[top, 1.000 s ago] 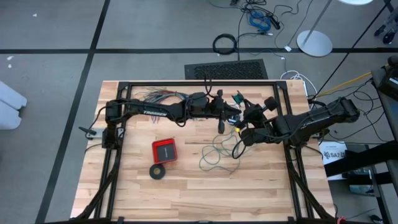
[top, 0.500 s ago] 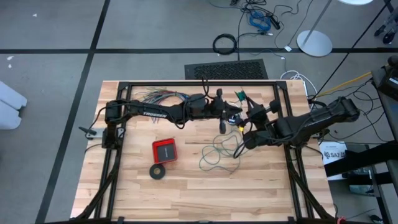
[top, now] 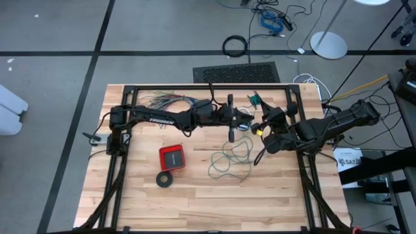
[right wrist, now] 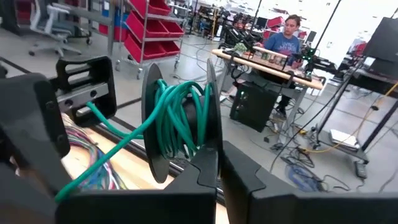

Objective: Coil cords
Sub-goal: Coil the green wire onto the spool

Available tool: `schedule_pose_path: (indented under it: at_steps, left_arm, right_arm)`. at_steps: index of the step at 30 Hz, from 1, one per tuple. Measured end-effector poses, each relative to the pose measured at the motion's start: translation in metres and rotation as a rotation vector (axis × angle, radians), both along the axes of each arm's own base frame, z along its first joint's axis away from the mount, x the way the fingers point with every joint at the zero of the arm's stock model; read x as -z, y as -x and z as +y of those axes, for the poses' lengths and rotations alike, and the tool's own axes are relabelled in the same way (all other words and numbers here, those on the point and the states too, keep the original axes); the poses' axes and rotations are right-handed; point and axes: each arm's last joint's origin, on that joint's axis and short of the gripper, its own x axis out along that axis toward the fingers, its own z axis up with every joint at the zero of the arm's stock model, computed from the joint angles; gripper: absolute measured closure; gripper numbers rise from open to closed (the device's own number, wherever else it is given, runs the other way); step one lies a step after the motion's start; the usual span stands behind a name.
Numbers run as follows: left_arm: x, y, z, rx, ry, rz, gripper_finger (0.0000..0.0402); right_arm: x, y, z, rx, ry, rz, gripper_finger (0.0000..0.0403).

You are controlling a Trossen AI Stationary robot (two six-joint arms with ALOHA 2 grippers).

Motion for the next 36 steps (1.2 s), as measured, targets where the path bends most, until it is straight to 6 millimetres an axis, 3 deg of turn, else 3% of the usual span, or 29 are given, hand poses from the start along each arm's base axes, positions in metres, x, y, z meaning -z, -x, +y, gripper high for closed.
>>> schedule_pose_path:
  at_steps: [8,13,19,28,36]
  left_arm:
    - [0.013,-0.007,-0.006,0.001,0.018,-0.005,0.0378]
    - [0.034,-0.016,-0.004,0.005,0.079,-0.042,0.0378]
    - [0.039,-0.017,0.005,-0.019,0.057,-0.054,0.0378]
    - [0.041,-0.013,0.029,0.017,0.032,-0.037,0.0373]
    - [0.044,-0.011,0.044,-0.008,0.034,-0.015,0.0319]
  right_arm:
    - [-0.002,-0.003,0.001,-0.003,-0.015,-0.038,0.0403]
    - [-0.006,-0.006,0.002,-0.012,-0.016,-0.058,0.0403]
    - [-0.011,-0.008,0.004,-0.063,-0.045,-0.07,0.0403]
    - [-0.031,0.009,0.008,-0.201,-0.106,-0.134,0.0403]
    - [-0.046,0.028,0.011,-0.272,-0.101,-0.172,0.0403]
